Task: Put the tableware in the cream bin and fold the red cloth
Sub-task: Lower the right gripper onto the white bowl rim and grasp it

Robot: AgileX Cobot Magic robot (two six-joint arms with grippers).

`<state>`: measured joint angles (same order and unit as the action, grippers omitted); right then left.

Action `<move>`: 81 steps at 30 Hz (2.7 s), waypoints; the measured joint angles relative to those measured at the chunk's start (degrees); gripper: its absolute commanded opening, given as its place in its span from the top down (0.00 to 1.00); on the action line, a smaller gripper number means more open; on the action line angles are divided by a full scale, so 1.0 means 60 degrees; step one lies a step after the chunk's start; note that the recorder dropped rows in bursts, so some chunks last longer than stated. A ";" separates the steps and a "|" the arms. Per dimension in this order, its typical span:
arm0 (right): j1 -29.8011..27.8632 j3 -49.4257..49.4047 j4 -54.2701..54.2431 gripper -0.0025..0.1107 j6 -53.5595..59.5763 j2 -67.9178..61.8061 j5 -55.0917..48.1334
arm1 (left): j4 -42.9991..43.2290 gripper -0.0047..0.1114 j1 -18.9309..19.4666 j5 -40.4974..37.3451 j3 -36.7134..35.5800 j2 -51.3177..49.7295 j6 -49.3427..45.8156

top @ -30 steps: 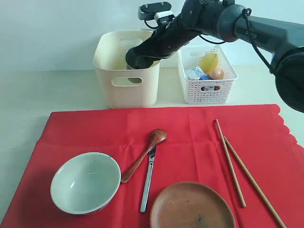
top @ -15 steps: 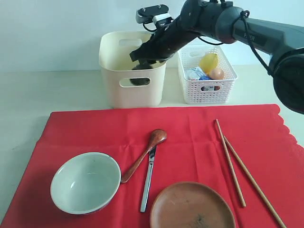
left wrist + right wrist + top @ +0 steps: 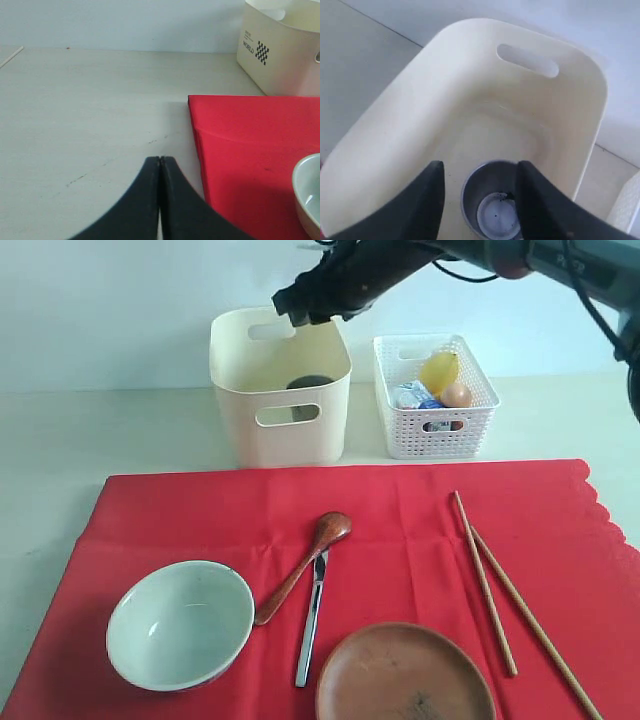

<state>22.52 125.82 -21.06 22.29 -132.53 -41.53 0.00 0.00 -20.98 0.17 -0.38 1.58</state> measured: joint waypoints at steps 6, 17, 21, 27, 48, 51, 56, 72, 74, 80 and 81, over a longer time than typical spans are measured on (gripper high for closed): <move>0.0000 0.0000 0.0000 0.58 -0.0017 0.0595 -0.1319 | 0.0000 0.96 0.0000 0.0000 0.0000 0.0000 0.0000; 0.0000 -0.0072 -0.0070 0.65 -0.0242 0.0977 -0.3636 | 0.0000 0.96 0.0000 0.0000 0.0000 0.0000 0.0000; 0.0000 -0.0338 -0.0636 0.66 -0.0278 0.1048 -0.4048 | 0.0000 0.96 0.0000 0.0000 0.0000 0.0000 0.0000; 0.0372 -0.0683 -0.1123 0.66 -0.0199 0.1105 -0.4361 | 0.0000 0.96 0.0000 0.0000 0.0000 0.0000 0.0000; 0.2921 -0.0853 -0.0195 0.66 0.0024 0.0866 -0.4728 | 0.0000 0.96 0.0000 0.0000 0.0000 0.0000 0.0000; 0.3167 -0.0875 0.0008 0.66 0.0024 0.0575 -0.4744 | 0.0000 0.96 0.0000 0.0000 0.0000 0.0000 0.0000; 0.3426 -0.0896 0.0597 0.66 0.0004 -0.0043 -0.4764 | 0.0000 0.96 0.0000 0.0000 0.0000 0.0000 0.0000; 0.3777 -0.0896 0.1231 0.66 -0.0315 -0.1269 -0.4764 | 0.0000 0.96 0.0000 0.0000 0.0000 0.0000 0.0000; 0.3785 -0.0896 0.1112 0.66 -0.0315 -0.1269 -0.4764 | 0.0000 0.96 0.0000 0.0000 0.0000 0.0000 0.0000; 0.3785 -0.0896 0.0745 0.87 -0.0315 -0.1269 -0.4782 | 0.0000 0.96 0.0000 0.0000 0.0000 0.0000 0.0000; 0.3785 -0.0896 0.0724 0.93 -0.0315 -0.1269 -0.4782 | 0.0000 0.96 0.0000 0.0000 0.0000 0.0000 0.0000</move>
<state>45.23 120.44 -16.72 20.40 -140.14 -70.22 0.00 0.00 -20.98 0.17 -0.38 1.58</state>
